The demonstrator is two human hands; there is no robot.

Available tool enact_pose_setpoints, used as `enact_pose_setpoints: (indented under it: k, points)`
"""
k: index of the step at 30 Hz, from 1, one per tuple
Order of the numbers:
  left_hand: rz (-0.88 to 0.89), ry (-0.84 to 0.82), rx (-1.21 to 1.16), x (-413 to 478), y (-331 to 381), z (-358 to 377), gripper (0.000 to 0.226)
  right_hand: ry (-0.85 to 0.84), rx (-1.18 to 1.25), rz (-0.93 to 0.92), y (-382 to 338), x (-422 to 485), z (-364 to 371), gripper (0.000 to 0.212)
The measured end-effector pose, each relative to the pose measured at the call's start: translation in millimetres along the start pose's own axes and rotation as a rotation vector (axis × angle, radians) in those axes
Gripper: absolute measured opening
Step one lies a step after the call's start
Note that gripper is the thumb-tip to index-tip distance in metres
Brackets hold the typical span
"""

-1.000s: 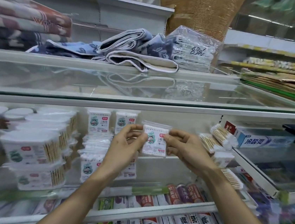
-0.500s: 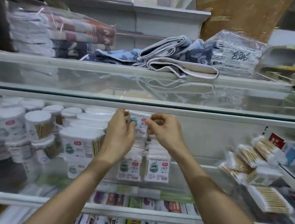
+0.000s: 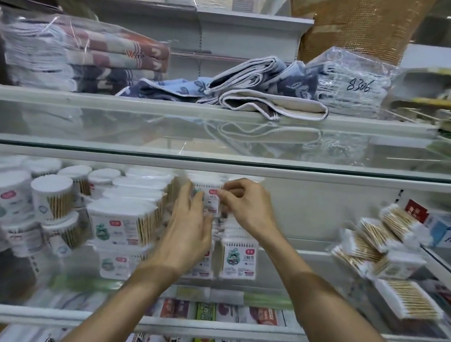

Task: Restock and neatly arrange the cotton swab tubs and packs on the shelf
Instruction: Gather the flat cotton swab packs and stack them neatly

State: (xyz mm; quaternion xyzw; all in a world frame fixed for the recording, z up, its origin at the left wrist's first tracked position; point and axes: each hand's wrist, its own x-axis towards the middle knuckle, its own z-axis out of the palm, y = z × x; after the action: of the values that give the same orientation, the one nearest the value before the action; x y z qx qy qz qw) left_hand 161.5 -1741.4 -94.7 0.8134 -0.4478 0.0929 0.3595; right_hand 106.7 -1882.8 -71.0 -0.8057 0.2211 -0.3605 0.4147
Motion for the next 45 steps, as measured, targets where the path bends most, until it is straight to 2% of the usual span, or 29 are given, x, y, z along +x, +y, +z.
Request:
enact_pose_setpoints:
  k: [2, 5, 8, 11, 14, 17, 19, 21, 24, 26, 29, 32, 34, 37, 40, 43, 45]
  points:
    - [0.050, 0.035, -0.015, -4.2, 4.7, 0.0, 0.049, 0.033, -0.023, -0.023, 2.7, -2.8, -11.7, 0.025]
    - [0.221, 0.131, -0.082, -5.3, 20.3, 4.9, 0.040, 0.099, -0.068, -0.063, 9.9, -10.9, -41.4, 0.021]
    - [0.298, 0.112, -0.261, 0.3, 40.7, 22.1, 0.027, 0.187, -0.228, -0.082, 24.7, -23.3, -81.0, 0.016]
    - [0.198, -0.010, -0.504, 2.9, 62.9, 42.5, 0.017, 0.257, -0.410, -0.092, 51.9, -40.5, -125.3, 0.012]
    - [0.061, -0.141, -0.751, 2.7, 83.3, 64.1, 0.016, 0.361, -0.842, -0.154, 84.0, -60.3, -168.8, 0.019]
    - [0.022, -0.211, -0.850, -1.3, 96.3, 84.0, 0.018, 0.322, -1.246, 0.026, 107.1, -75.3, -197.3, 0.034]
    - [0.008, -0.256, -0.862, -5.6, 101.2, 94.0, 0.021, 0.278, -1.359, 0.144, 115.1, -79.3, -204.5, 0.043]
    - [-0.015, -0.280, -0.864, -9.4, 102.8, 101.1, 0.020, 0.289, -1.364, 0.131, 118.3, -79.0, -210.1, 0.048]
    - [-0.045, -0.306, -0.855, -12.9, 101.8, 102.2, 0.016, 0.433, -1.129, -0.037, 109.2, -76.8, -216.0, 0.023]
    - [-0.055, -0.312, -0.872, -12.2, 99.4, 99.2, 0.015, 0.440, -0.722, -0.070, 95.0, -75.5, -217.5, 0.023]
    - [-0.065, -0.293, -0.914, -9.0, 97.3, 91.9, 0.023, 0.343, -0.114, 0.034, 71.8, -71.7, -211.7, 0.023]
    - [-0.082, -0.302, -0.966, -6.6, 95.4, 84.4, 0.043, 0.154, 0.252, 0.146, 57.6, -69.0, -197.3, 0.019]
    - [-0.115, -0.303, -0.994, -5.4, 92.1, 82.3, 0.048, 0.035, 0.334, 0.192, 56.8, -68.5, -187.4, 0.020]
    - [-0.134, -0.293, -0.940, -5.8, 83.4, 79.5, 0.043, -0.103, 0.298, 0.199, 56.1, -68.4, -174.9, 0.033]
    - [-0.141, -0.259, -0.945, -7.6, 76.8, 74.8, 0.027, -0.113, 0.285, 0.198, 49.2, -67.2, -165.4, 0.028]
    - [-0.178, -0.164, -0.974, -7.0, 73.8, 64.8, 0.034, -0.133, 0.271, 0.196, 46.1, -66.0, -159.2, 0.027]
    - [-0.155, -0.104, -1.012, -3.0, 71.6, 56.6, 0.036, -0.230, 0.232, 0.197, 44.2, -67.2, -155.9, 0.032]
